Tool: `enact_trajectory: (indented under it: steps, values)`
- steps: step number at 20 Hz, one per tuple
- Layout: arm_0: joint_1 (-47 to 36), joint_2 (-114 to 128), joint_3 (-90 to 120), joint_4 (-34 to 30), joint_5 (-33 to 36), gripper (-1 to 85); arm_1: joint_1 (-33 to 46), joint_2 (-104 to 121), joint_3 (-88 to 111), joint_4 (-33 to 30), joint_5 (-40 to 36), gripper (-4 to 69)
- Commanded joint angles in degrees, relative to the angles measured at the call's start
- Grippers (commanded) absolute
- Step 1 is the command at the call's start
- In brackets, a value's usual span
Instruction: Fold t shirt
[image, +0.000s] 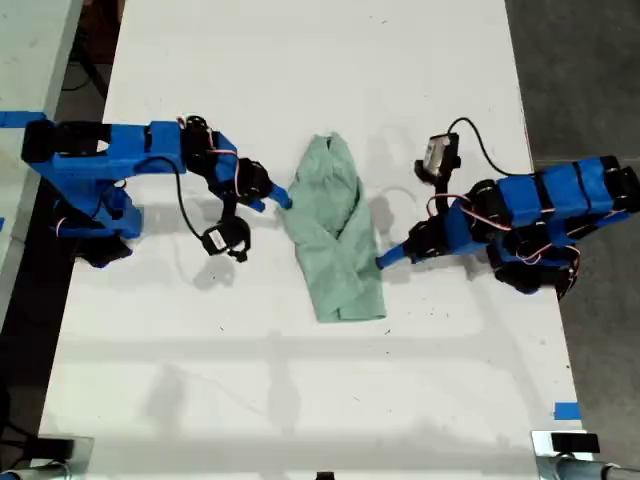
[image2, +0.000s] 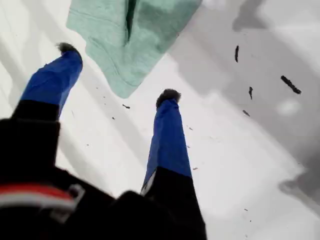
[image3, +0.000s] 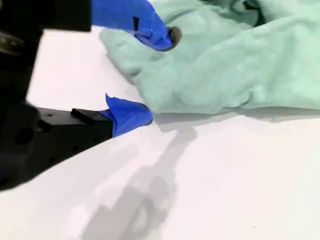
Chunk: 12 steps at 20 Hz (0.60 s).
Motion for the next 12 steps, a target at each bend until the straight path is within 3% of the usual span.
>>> enact_trajectory:
  steps: [1, 3, 7, 11, 12]
  values:
    - [8.53, -21.88, -22.5, 0.97, -5.36, 19.8, -2.02, -8.7, -6.33, -5.27, 0.62, 33.6]
    - [14.41, -38.58, -43.77, 7.56, -9.67, 24.5, -2.02, -13.62, -7.56, -6.77, 0.44, 33.6]
    - [19.51, -42.45, -46.85, 2.02, -13.54, 25.0, -1.93, -16.44, -8.17, -8.44, 0.26, 33.3]
    - [18.9, -45.97, -46.76, -3.78, -13.54, 24.7, -1.76, -18.02, -8.44, -8.88, 0.26, 33.2]
    - [18.72, -47.46, -46.76, -6.33, -12.04, 18.4, -2.02, -18.54, -8.53, -9.05, 0.44, 33.2]
